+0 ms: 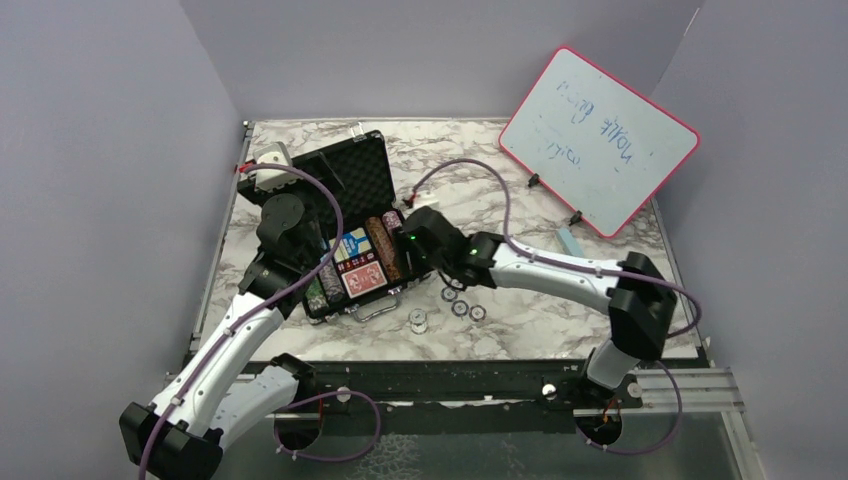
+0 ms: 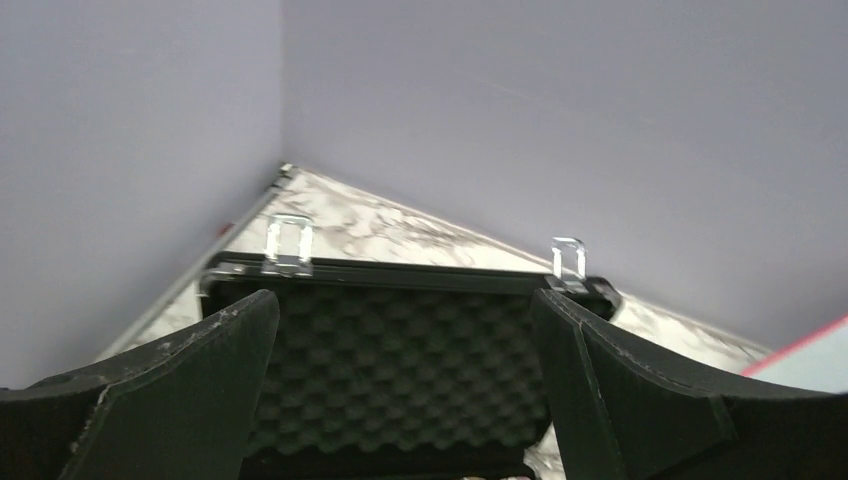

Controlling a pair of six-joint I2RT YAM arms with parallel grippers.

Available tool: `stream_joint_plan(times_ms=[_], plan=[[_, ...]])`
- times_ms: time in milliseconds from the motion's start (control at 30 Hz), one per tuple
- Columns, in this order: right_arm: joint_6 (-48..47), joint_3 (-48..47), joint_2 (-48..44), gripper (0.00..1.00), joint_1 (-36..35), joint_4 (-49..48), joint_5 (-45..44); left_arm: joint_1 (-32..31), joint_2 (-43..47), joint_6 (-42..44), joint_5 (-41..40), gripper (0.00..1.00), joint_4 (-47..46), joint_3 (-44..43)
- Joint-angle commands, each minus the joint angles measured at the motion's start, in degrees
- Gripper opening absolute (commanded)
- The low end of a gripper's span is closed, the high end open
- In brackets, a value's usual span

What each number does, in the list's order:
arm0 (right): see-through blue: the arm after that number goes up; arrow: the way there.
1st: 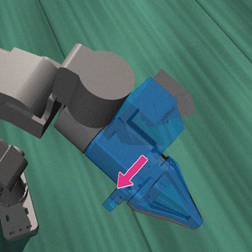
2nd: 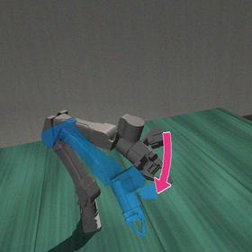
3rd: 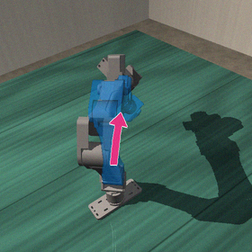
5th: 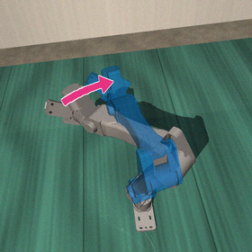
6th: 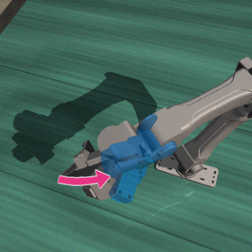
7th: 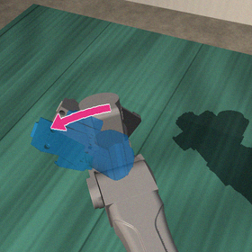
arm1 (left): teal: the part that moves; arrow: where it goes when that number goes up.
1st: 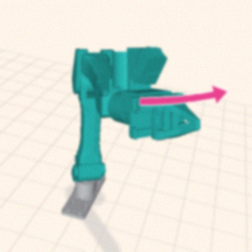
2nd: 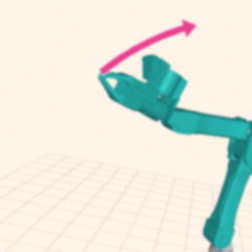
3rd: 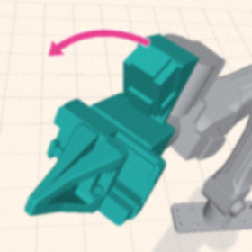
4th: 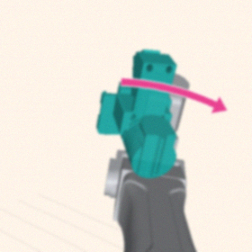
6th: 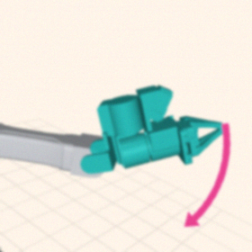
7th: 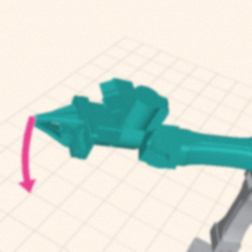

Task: Pack up texas hold em set

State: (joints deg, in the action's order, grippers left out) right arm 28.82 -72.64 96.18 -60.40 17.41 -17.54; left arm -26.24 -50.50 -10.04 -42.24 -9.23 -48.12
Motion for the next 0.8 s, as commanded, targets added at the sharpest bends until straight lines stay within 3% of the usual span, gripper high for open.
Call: stream_joint_plan(times_ms=[0, 367, 567, 667, 767], plan=[[-4.3, -9.1, 9.1, 0.56, -4.9, -1.3, -2.0, 1.0, -1.4, 7.8, -12.9, 0.99, -6.5, -1.9], [-10.7, -21.8, 25.2, 0.56, -6.4, -3.6, -1.1, 8.7, 0.5, -0.4, -8.1, 0.99, 0.8, -1.1], [-12.9, -24.4, 28.4, 0.57, -7.0, -2.1, -0.3, 10.0, 0.7, -1.7, -6.3, 0.99, 2.0, -1.0], [-13.0, -24.5, 28.5, 0.62, -7.5, -1.1, 0.1, 10.6, 0.5, -2.7, -5.8, 0.99, 3.1, -0.9], [-11.4, -25.1, 28.3, 0.72, -7.5, 0.7, -0.4, 10.6, 0.4, -2.9, -5.2, 0.99, 3.2, -0.6]])
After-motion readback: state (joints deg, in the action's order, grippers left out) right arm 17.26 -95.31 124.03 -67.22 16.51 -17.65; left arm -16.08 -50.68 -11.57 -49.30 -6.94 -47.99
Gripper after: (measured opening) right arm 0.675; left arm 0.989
